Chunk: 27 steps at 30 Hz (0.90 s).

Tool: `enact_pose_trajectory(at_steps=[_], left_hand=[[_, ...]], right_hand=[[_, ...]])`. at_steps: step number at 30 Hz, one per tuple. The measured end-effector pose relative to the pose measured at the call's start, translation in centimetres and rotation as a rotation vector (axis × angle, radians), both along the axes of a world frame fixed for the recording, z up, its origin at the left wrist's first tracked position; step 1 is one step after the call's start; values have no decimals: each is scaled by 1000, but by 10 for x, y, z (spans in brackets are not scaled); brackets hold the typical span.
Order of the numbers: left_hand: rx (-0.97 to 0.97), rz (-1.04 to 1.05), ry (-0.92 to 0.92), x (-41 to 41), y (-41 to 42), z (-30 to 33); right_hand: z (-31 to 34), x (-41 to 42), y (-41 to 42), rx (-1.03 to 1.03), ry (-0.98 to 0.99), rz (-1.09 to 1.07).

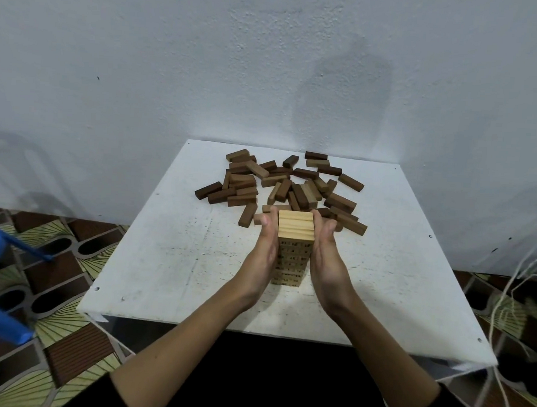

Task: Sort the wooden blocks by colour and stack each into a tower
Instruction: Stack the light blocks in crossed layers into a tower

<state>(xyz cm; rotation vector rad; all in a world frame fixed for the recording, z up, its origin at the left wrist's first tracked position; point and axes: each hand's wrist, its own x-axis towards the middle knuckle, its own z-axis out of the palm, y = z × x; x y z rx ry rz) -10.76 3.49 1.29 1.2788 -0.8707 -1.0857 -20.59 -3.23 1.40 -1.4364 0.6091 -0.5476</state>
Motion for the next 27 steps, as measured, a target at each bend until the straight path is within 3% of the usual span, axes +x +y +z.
enact_pose_trajectory(at_steps=[7,15,27], left_hand=[[-13,-17,-42,9,2,-2],[-113,-75,-395,53,-1,7],[-67,-105,-454,61,-16,12]], right_hand=[[1,-3,-4,-12,-22,-15],[18,-20,-44,-375,135,99],[24,-14,-53,-485,209,146]])
